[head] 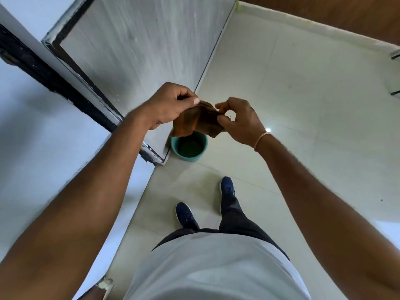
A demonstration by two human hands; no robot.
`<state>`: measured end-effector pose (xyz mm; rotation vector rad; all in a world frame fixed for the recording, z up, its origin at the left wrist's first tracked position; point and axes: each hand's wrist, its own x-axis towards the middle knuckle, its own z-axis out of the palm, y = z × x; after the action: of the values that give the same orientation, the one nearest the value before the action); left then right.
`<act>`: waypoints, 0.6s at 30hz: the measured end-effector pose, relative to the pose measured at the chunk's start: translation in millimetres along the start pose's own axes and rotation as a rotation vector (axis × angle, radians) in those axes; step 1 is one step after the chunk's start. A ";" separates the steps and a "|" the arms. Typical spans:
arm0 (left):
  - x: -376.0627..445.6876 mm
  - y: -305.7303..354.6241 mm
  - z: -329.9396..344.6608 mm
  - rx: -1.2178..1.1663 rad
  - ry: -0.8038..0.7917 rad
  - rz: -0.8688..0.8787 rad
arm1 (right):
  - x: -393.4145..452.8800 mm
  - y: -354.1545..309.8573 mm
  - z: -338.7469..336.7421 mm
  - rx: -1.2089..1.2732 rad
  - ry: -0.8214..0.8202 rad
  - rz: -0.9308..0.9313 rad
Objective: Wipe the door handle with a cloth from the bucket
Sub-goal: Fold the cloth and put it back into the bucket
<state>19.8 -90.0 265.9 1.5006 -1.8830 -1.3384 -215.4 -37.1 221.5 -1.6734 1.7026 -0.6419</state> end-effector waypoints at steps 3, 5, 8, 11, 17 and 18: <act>16.7 -7.2 -9.7 -0.262 -0.030 -0.155 | 34.8 -0.9 -16.4 0.103 -0.126 0.050; 25.7 -10.5 -12.5 -0.438 -0.002 -0.261 | 57.5 4.6 -25.2 0.153 -0.228 0.057; 34.1 -19.1 -7.2 -0.644 0.094 -0.393 | 84.9 16.5 -31.9 0.238 -0.414 0.079; 38.7 -30.9 5.5 -0.801 0.232 -0.482 | 107.4 28.8 -31.8 0.256 -0.533 0.100; 39.0 -39.5 52.6 -0.796 0.509 -0.531 | 139.6 33.3 -23.2 0.231 -0.500 0.229; 39.5 -39.6 60.4 -0.801 0.550 -0.536 | 143.4 33.6 -19.3 0.212 -0.503 0.262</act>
<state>-19.4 -98.4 194.0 1.6946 -0.5078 -1.4275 -247.4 -179.4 193.2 -1.2960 1.3980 -0.2371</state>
